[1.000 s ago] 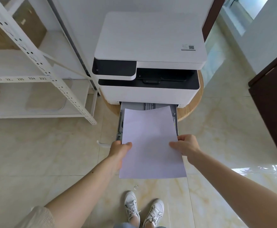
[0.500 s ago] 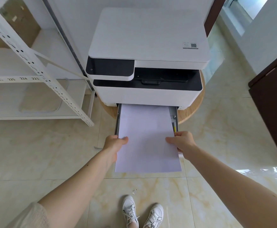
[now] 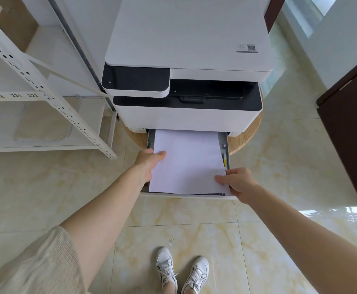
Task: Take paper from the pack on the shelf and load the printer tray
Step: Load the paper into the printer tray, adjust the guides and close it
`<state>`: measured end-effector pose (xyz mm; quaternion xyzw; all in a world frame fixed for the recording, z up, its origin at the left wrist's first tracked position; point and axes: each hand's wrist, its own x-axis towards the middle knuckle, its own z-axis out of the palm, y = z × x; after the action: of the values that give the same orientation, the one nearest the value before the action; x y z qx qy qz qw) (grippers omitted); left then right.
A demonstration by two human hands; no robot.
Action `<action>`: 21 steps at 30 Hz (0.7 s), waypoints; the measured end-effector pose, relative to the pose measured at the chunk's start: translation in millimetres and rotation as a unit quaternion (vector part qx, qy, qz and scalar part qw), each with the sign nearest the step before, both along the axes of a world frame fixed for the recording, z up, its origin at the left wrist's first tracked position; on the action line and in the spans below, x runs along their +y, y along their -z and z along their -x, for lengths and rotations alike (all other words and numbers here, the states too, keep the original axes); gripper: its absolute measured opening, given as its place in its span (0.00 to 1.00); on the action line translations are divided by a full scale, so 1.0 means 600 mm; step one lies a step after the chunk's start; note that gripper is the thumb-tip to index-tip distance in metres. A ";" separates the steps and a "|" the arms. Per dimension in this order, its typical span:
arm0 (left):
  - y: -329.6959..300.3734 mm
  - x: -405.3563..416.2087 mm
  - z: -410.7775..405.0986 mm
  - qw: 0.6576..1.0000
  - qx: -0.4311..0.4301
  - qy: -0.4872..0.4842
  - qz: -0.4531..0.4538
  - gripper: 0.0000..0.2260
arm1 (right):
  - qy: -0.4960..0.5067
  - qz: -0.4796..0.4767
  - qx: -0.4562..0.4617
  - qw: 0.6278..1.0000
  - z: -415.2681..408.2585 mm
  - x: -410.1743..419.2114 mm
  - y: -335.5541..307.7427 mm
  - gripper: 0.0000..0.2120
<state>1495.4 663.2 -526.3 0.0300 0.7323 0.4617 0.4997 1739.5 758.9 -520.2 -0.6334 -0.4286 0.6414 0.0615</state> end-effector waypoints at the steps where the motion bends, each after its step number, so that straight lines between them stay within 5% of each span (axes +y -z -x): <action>1: -0.012 0.001 -0.003 1.000 -0.005 0.005 -0.007 0.10 | 0.008 -0.006 0.001 1.000 0.003 0.003 0.000 0.08; 10: -0.016 -0.054 -0.010 0.995 -0.088 0.051 0.003 0.15 | 0.037 -0.006 0.024 0.999 0.030 0.028 -0.008 0.14; 16: -0.015 -0.043 -0.025 0.998 -0.055 0.008 0.022 0.15 | -0.035 -0.084 -0.042 0.995 0.041 0.023 -0.012 0.05; 18: -0.009 -0.043 -0.027 0.999 -0.041 0.002 0.026 0.14 | -0.114 -0.174 -0.117 0.971 0.039 0.014 -0.016 0.12; 21: -0.003 -0.047 -0.030 0.999 -0.046 -0.010 0.015 0.14 | -0.241 -0.364 -0.225 0.871 0.033 -0.016 -0.022 0.23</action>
<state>1513.2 635.0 -524.4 -0.0060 0.7157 0.4567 0.5284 1719.8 749.2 -506.8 -0.5702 -0.7734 0.2751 0.0328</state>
